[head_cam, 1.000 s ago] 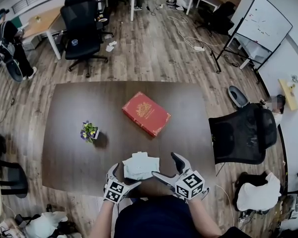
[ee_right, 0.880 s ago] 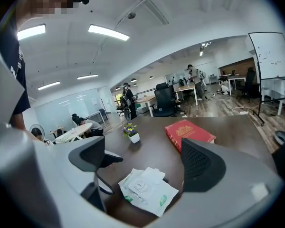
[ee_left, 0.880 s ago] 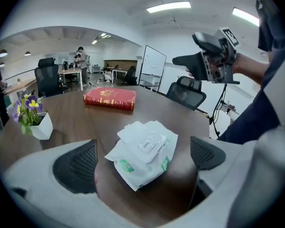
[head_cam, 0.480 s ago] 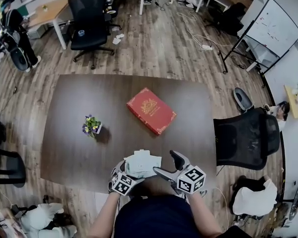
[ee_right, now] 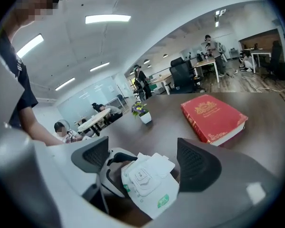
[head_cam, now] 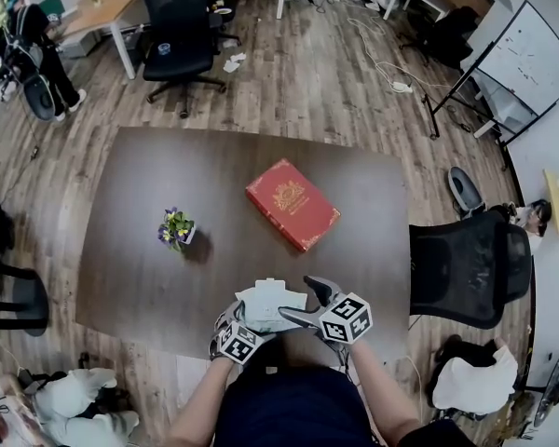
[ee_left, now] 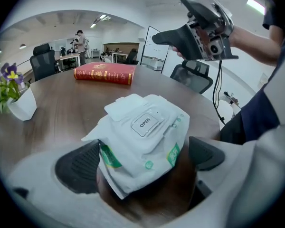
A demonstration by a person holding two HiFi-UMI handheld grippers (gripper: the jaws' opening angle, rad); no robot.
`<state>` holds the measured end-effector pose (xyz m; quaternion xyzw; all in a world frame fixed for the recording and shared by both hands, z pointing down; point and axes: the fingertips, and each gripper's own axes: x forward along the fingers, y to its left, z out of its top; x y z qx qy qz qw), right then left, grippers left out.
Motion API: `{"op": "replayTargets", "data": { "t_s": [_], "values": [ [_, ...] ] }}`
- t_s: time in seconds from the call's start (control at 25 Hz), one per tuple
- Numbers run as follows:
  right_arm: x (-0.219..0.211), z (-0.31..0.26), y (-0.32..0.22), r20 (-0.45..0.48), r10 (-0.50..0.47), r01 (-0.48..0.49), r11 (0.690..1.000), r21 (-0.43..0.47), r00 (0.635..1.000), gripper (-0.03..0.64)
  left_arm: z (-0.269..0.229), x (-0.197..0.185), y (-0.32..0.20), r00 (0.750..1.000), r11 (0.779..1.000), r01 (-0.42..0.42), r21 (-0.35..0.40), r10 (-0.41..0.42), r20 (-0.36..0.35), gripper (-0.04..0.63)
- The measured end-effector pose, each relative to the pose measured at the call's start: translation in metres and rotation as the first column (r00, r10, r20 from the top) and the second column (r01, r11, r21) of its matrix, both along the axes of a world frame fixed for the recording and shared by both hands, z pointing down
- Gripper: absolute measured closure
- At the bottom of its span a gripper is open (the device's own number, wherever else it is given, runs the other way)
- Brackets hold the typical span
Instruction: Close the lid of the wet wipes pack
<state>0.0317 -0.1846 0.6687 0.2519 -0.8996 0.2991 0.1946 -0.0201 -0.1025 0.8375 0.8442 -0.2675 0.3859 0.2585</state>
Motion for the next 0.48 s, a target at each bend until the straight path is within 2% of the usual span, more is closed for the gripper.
{"op": "replayTargets", "data": {
  "t_s": [0.28,0.48],
  "values": [
    [-0.017,0.081,-0.008,-0.147,-0.163,0.149,0.983,-0.103,0.976,0.159,0.008,0.004,-0.002,0.999,1.0,-0.004,-0.019,0.005,0.037,0.029],
    [-0.029,0.114,-0.017,-0.123,-0.236,0.208,0.956,-0.208,0.964,0.178,0.012,0.005,0.001,0.998,0.999,-0.012,-0.032,0.014,0.069,0.029]
  ]
}}
